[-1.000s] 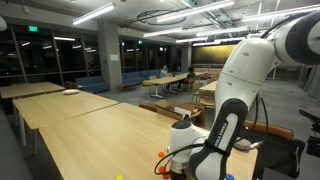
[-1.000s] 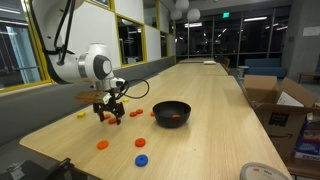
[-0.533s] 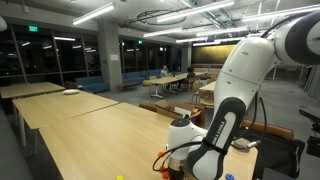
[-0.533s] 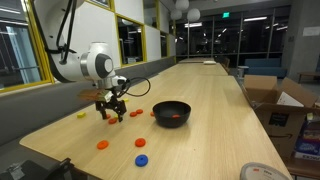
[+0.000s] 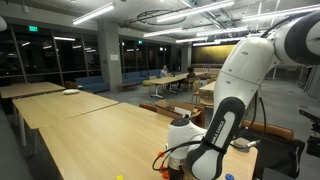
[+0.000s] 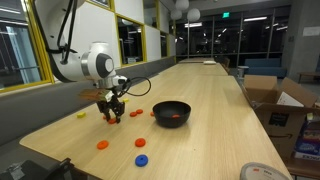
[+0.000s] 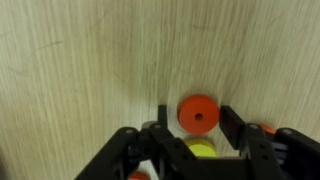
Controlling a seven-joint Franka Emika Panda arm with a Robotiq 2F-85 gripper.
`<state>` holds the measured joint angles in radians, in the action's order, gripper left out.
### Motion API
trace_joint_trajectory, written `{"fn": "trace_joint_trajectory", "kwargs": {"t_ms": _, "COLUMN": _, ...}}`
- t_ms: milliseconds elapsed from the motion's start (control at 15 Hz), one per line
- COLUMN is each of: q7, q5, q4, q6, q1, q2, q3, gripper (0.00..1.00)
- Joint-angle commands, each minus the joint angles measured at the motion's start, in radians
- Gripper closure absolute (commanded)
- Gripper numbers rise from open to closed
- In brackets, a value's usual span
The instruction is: Put a round yellow block and two round orange blocks in the bowl then put the last round yellow block in the bowl
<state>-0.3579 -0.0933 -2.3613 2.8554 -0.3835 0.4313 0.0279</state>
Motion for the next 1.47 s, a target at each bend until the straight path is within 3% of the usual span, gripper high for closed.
{"fn": "trace_joint_trajectory", "kwargs": {"t_ms": 0, "q7": -0.017, "q5": 0.001, "q4": 0.02, "q6": -0.028, "q1": -0.012, "q2": 0.005, "q3": -0.015, "gripper": 0.73}}
{"fn": "trace_joint_trajectory", "kwargs": {"t_ms": 133, "q7": -0.025, "q5": -0.003, "q4": 0.024, "q6": -0.044, "q1": -0.012, "q2": 0.0, "q3": -0.022, "gripper": 0.83}}
{"fn": "trace_joint_trajectory", "kwargs": {"t_ms": 400, "q7": -0.061, "q5": -0.016, "q4": 0.012, "q6": -0.037, "q1": -0.012, "q2": -0.036, "q3": -0.067, "gripper": 0.82}}
{"fn": "trace_joint_trajectory", "kwargs": {"t_ms": 867, "q7": -0.168, "q5": -0.048, "q4": -0.014, "q6": 0.01, "q1": 0.006, "q2": -0.14, "q3": -0.204, "gripper": 0.82}}
{"fn": "trace_joint_trajectory", "kwargs": {"t_ms": 1400, "q7": -0.458, "q5": -0.281, "q4": -0.019, "q6": 0.078, "q1": -0.054, "q2": -0.177, "q3": -0.447, "gripper": 0.82}}
